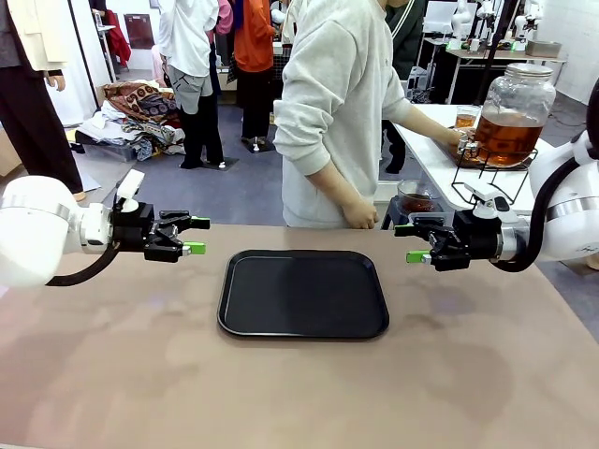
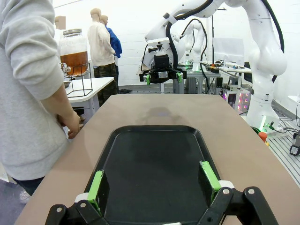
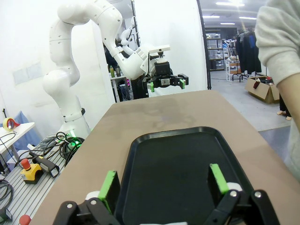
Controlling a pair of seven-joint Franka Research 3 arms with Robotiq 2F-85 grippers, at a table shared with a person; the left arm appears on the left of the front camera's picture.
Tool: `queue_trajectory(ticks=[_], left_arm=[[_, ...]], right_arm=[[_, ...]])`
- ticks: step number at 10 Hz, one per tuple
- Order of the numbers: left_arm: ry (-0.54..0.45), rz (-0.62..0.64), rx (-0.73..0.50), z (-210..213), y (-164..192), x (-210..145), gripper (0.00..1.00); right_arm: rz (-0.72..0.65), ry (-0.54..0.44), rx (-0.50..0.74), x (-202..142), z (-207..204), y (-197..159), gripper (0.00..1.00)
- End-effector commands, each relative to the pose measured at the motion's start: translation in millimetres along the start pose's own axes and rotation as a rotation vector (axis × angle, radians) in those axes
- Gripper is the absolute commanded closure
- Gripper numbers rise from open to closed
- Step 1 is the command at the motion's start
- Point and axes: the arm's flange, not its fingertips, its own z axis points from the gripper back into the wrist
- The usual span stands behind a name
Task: Pour the drink into the iced cup.
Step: Open the gripper to release the iced cup you were holding.
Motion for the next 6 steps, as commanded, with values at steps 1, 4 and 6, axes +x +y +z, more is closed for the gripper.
queue_trajectory(ticks=[1,4,6], left_arm=[[0.003,0.004,0.007,-1.1,1.1,2.8,0.00],[0.003,0.004,0.007,-1.1,1.1,2.8,0.00],[0.003,0.004,0.007,-1.1,1.1,2.8,0.00]], right_arm=[[-0.001,0.001,-0.005,3.3,-1.6,-3.0,0.00],[-0.001,0.001,-0.005,3.3,-1.6,-3.0,0.00],[-0.001,0.001,-0.005,3.3,-1.6,-3.0,0.00]])
